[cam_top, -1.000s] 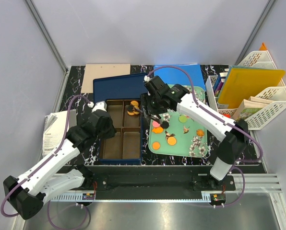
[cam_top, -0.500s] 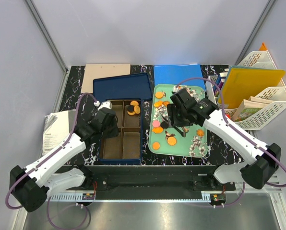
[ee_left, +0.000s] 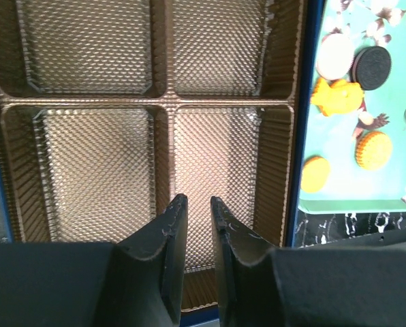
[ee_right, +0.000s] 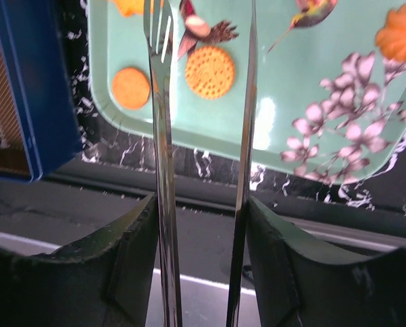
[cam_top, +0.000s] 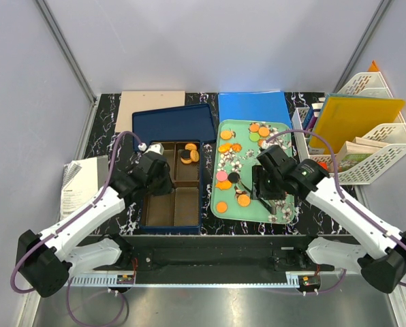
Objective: Pack the cookies
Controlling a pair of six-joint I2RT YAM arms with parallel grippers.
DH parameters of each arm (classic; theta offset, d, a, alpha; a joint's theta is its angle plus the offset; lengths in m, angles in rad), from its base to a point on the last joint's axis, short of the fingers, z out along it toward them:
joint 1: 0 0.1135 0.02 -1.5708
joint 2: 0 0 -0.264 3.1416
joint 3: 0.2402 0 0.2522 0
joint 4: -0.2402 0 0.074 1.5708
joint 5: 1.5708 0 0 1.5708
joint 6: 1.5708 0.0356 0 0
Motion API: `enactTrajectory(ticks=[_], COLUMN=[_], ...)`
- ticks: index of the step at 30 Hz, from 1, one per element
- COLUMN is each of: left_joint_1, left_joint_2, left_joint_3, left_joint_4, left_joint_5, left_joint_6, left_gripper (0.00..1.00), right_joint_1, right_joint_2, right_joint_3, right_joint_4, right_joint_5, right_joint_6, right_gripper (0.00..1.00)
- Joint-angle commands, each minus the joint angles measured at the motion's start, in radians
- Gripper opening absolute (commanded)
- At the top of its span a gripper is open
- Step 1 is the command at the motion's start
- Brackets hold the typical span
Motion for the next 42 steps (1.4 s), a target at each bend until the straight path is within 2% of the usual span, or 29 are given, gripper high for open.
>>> enactTrajectory(ticks=[1, 15, 30, 42], left_joint_1=[0.002, 0.002, 0.002, 0.001], left_joint_2=[0.015, 0.019, 0.01, 0.005], left_joint_3=[0.004, -0.007, -0.012, -0.013], left_joint_4=[0.074, 0.086, 0.085, 0.08], left_joint_5=[0.047, 0.064, 0.064, 0.057], left_joint_6=[0.007, 0.014, 0.024, 0.027], left_gripper=[0.23, 0.23, 0.23, 0.23], right_joint_1=[0.03, 0.089, 0.109, 0.109], right_joint_2=[-0.046, -0.026, 0.054, 0.023], right_joint_3=[-0.015, -0.07, -0.078, -0.042], right_joint_4=[-0.045, -0.084, -0.018, -0.073], right_joint_5=[-0.069, -0.033, -0.059, -0.027], right_joint_6=[0.043, 0.08, 0.071, 0.083], right_gripper=[0.56, 0.55, 0.55, 0.45])
